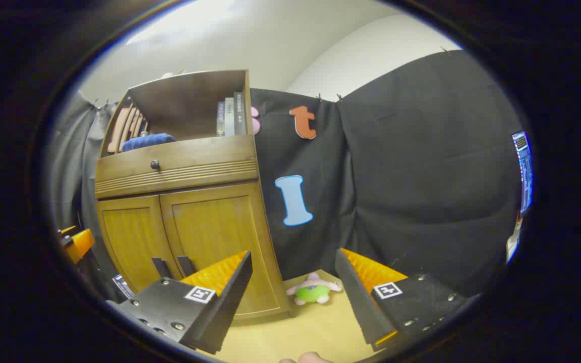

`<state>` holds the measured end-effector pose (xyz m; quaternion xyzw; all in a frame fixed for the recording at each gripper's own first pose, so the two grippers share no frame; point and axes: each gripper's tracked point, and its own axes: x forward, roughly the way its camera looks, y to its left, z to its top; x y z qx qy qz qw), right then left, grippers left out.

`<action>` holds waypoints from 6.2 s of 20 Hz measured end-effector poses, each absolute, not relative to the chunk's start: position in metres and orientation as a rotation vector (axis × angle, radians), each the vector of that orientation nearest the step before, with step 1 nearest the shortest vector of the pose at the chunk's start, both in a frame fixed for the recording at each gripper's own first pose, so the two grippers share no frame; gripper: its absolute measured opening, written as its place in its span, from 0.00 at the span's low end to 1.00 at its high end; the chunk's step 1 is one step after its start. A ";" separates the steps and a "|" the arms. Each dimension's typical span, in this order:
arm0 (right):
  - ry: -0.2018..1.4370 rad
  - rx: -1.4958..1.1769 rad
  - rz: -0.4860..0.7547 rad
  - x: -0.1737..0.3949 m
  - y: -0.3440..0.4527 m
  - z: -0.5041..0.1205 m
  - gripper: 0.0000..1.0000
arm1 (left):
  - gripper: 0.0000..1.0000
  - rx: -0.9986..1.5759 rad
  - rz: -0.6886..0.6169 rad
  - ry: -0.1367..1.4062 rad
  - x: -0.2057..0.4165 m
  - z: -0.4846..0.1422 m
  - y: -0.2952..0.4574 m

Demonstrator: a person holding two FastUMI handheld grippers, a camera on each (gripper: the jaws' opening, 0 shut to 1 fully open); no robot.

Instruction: Open the right door of the double-door shoe cabinet with the right hand, and open the left door with the left hand.

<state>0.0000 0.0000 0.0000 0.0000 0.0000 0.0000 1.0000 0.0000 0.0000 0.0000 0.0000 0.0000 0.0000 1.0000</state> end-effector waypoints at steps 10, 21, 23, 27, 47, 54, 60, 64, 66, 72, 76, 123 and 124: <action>-0.076 -0.022 0.183 -0.009 0.055 0.011 0.98 | 0.98 -0.058 -0.013 -0.029 0.002 0.001 0.003; -0.051 -0.028 0.166 0.027 0.068 -0.015 0.94 | 0.95 -0.129 -0.025 -0.034 0.012 -0.025 0.003; -0.014 0.001 0.201 0.042 0.082 -0.030 0.98 | 0.95 -0.143 -0.015 -0.045 0.016 -0.032 0.003; 0.022 -0.024 0.260 0.076 0.115 -0.052 0.98 | 0.95 -0.145 -0.023 0.002 0.029 -0.059 -0.005; 0.199 -0.058 0.444 0.147 0.253 -0.167 0.91 | 0.96 -0.161 -0.103 -0.056 0.017 -0.056 -0.016; 0.186 -0.110 0.499 0.152 0.270 -0.181 0.28 | 0.94 -0.175 -0.113 -0.030 0.019 -0.061 -0.019; 0.203 -0.070 0.538 0.141 0.264 -0.177 0.27 | 0.96 -0.170 -0.111 -0.029 0.020 -0.062 -0.018; 0.204 -0.066 0.553 0.123 0.252 -0.173 0.27 | 0.96 -0.165 -0.105 -0.040 0.021 -0.060 -0.013; 0.210 -0.060 0.563 0.117 0.248 -0.172 0.27 | 0.96 -0.159 -0.100 -0.042 0.023 -0.060 -0.011; 0.224 -0.066 0.585 0.098 0.229 -0.166 0.27 | 0.96 -0.172 -0.077 -0.003 0.032 -0.071 0.001; 0.233 -0.077 0.600 0.083 0.213 -0.160 0.27 | 0.96 -0.172 -0.058 0.017 0.039 -0.076 0.010; 0.129 -0.076 0.321 0.069 -0.055 -0.090 0.01 | 0.94 -0.122 -0.142 0.109 0.047 -0.112 -0.018; 0.133 -0.079 0.342 0.072 -0.060 -0.089 0.01 | 0.94 -0.118 -0.142 0.109 0.048 -0.114 -0.020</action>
